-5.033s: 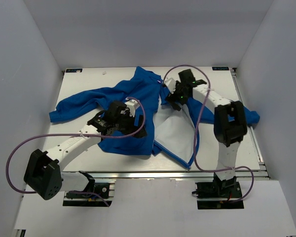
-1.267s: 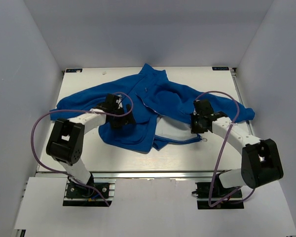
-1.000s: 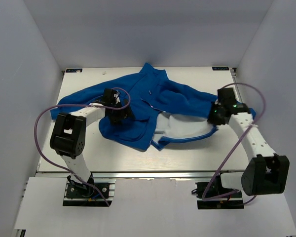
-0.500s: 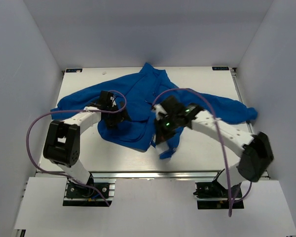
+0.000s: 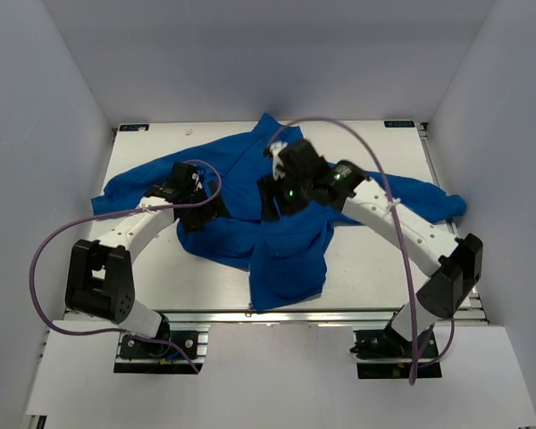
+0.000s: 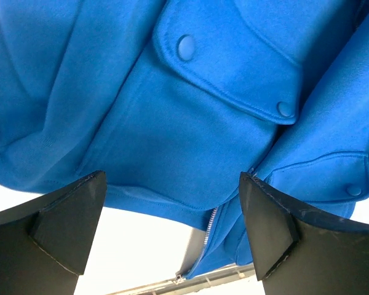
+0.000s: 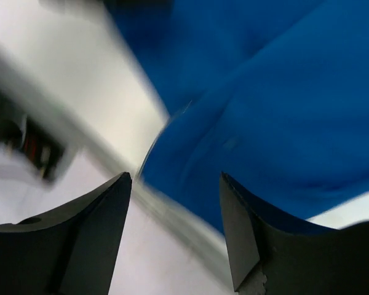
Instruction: Zip up the jacket
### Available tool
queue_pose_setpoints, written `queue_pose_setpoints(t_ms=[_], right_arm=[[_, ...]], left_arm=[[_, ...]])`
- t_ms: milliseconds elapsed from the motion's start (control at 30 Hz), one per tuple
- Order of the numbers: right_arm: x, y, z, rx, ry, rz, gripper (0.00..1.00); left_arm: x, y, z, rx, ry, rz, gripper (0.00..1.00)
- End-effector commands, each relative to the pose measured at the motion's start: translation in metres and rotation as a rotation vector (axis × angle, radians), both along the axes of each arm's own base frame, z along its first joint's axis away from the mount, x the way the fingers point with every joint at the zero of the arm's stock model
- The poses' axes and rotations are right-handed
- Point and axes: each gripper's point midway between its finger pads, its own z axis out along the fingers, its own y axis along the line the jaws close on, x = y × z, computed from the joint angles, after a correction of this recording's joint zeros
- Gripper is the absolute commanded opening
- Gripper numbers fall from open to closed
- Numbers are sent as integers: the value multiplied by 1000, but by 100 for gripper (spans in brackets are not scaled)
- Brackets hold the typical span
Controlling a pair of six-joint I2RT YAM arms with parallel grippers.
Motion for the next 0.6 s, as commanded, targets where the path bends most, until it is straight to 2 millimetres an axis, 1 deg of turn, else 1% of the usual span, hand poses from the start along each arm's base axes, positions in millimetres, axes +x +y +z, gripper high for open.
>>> queue_pose_setpoints(t_ms=[0,33,67,100,133,167,200,233,267,300,333,367,400,433,467,500,533,567], right_arm=[[87,-31,30,-108,-230,-251,65],[104,-32,31,-125,-253,-280,65],[125,-31,7,-198,-244,-309,65],[145,-32,8,-202,-260,-336,64],[165,-23,22,-185,-324,-306,63],[186,-7,-2,-197,-322,-275,63],[201,-2,-4,-193,-345,-269,62],[218,9,9,-158,-397,-254,62],[232,19,-18,-185,-396,-206,62],[245,25,-16,-162,-423,-204,61],[255,32,-13,-136,-445,-190,60],[261,39,-34,-138,-426,-173,60],[268,45,-36,-115,-447,-172,60],[270,48,-57,-126,-429,-161,60],[273,49,-67,-128,-431,-164,61],[280,52,-70,-116,-450,-173,61],[285,48,-92,-162,-444,-196,61],[292,46,-96,-178,-453,-214,61]], left_arm=[[14,-6,11,-27,-76,-37,98],[19,-9,15,-32,-93,-53,98],[22,-10,11,-34,-87,-59,98],[27,-13,10,-41,-95,-65,98],[30,-18,13,-55,-103,-86,98],[32,-19,11,-59,-101,-91,98],[36,-21,5,-62,-95,-94,98],[37,-23,2,-68,-93,-101,98],[37,-25,-3,-73,-87,-107,98],[38,-25,-10,-73,-75,-107,98],[37,-25,-14,-72,-66,-109,98],[35,-23,-20,-65,-53,-104,98],[33,-23,-26,-61,-39,-102,98],[30,-22,-30,-60,-29,-102,98],[27,-21,-36,-58,-17,-102,98],[26,-22,-39,-60,-10,-104,98],[23,-21,-44,-60,3,-105,98],[21,-21,-47,-58,10,-105,98]])
